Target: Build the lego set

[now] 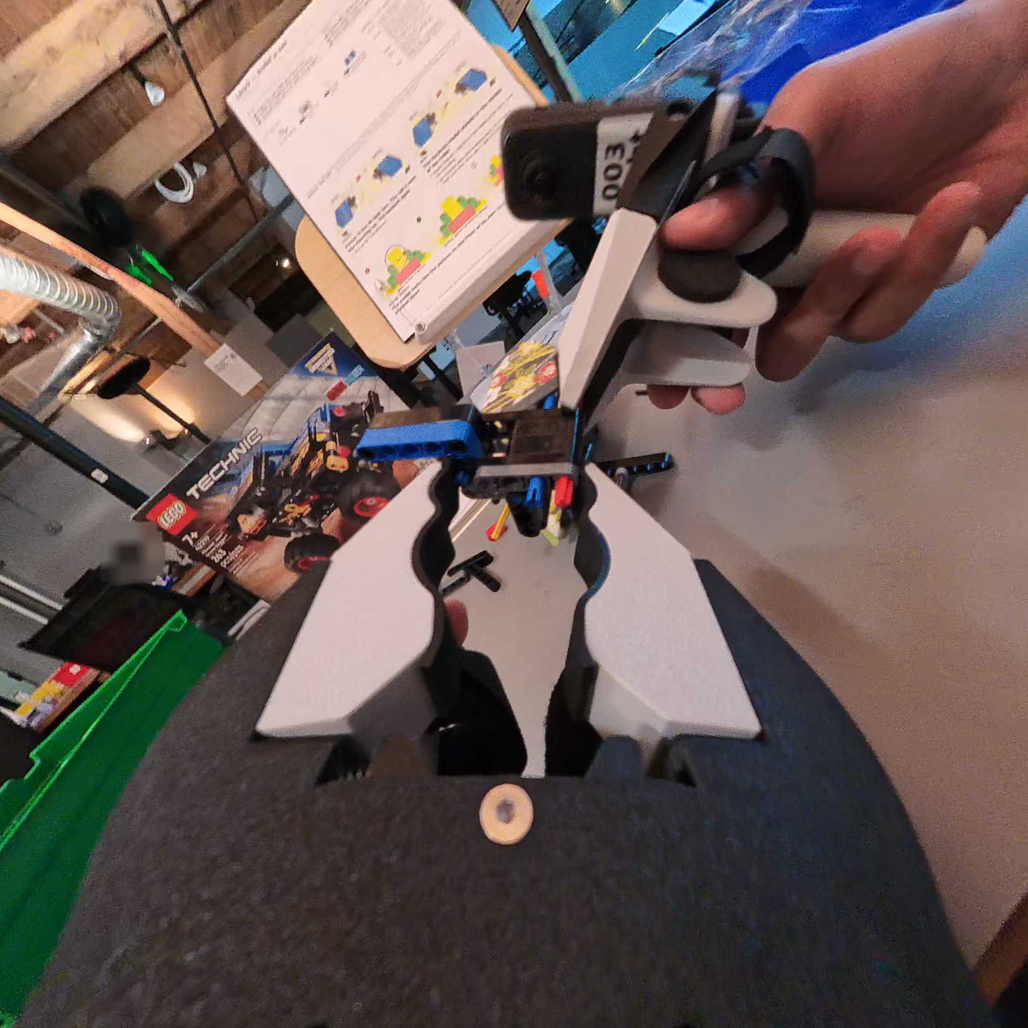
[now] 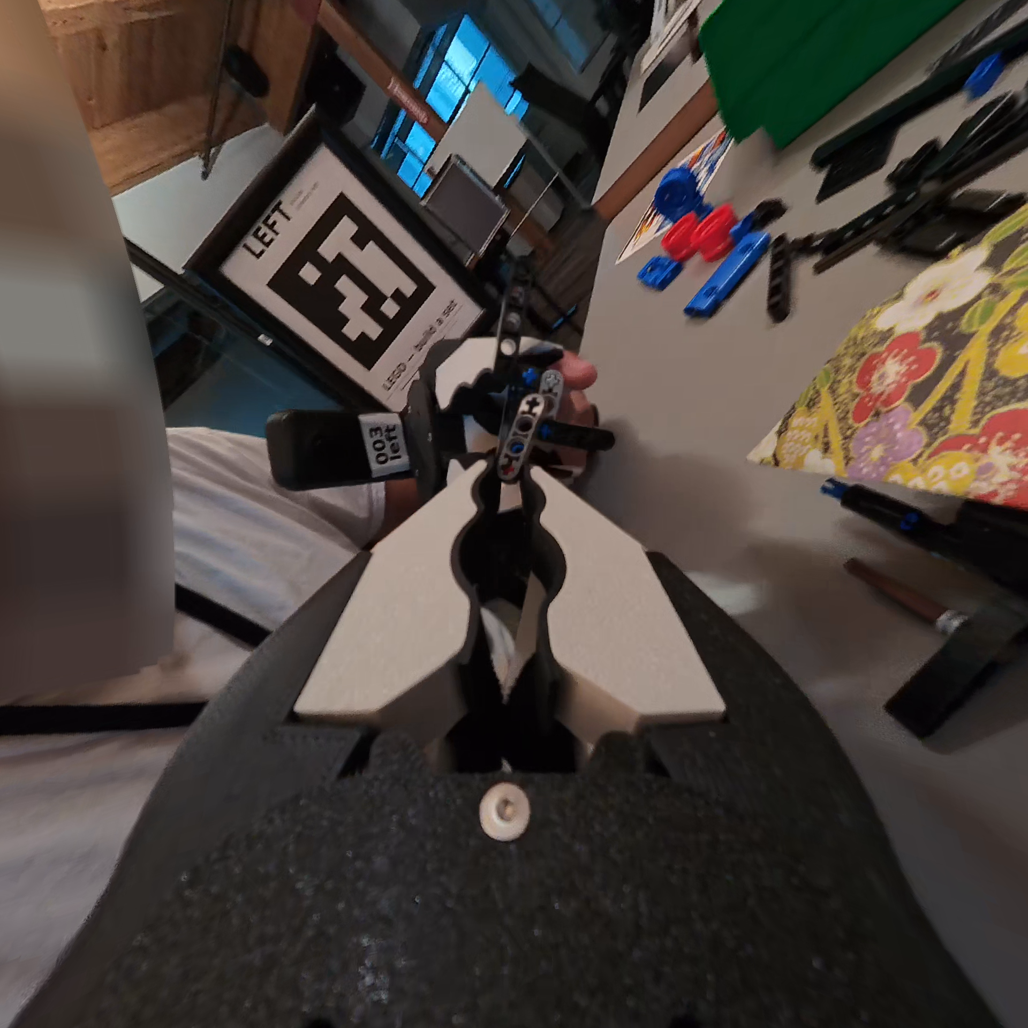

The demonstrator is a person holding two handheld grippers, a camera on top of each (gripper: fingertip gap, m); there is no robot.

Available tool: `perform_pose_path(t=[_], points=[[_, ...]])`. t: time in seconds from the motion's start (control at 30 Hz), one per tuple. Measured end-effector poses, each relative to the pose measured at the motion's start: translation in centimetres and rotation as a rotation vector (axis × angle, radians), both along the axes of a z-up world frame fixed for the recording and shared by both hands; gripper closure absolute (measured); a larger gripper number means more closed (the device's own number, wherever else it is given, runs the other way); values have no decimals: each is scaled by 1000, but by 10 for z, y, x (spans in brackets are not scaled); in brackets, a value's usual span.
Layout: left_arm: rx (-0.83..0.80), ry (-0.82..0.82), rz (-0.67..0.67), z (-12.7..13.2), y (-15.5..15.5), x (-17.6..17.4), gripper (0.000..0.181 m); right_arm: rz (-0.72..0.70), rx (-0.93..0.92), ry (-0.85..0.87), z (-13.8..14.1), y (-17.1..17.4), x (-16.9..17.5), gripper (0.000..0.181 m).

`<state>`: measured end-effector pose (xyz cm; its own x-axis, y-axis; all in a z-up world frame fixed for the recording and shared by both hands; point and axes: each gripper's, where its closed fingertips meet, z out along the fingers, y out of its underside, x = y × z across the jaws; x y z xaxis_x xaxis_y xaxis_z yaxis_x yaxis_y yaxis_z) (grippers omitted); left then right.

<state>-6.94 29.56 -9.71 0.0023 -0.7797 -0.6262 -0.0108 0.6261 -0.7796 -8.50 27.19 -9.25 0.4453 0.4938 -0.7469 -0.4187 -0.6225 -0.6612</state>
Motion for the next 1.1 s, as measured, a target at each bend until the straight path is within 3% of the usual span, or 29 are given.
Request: perform_pose_path(t=[0.17,0.43,0.5,0.6,0.67,0.73,0.93,1.1], points=[[55,-7,2,-2,-2,-1,142,55,-33,25,-5,-5,-1,176],[-3,-9,24,1,6,-3,142,-46,30,-105,7,-4,24,176],[-1,-9,35,1,11,-6,142,-14,-47,-303,-17,-17,31,176],[1,-1,-5,0,8,-9,142,126,-137,-822,-71,-52,40,176],[17,9,-52,-2,0,-10,142,227,-152,-839,-74,-69,23,176],[18,18,-99,-3,-8,-11,142,203,-189,-918,-82,-70,29,176],[7,74,-174,-9,-22,-7,142,219,-218,-915,-93,-77,31,175],[58,50,-184,-7,-29,-6,142,208,-148,-764,-74,-74,22,154]])
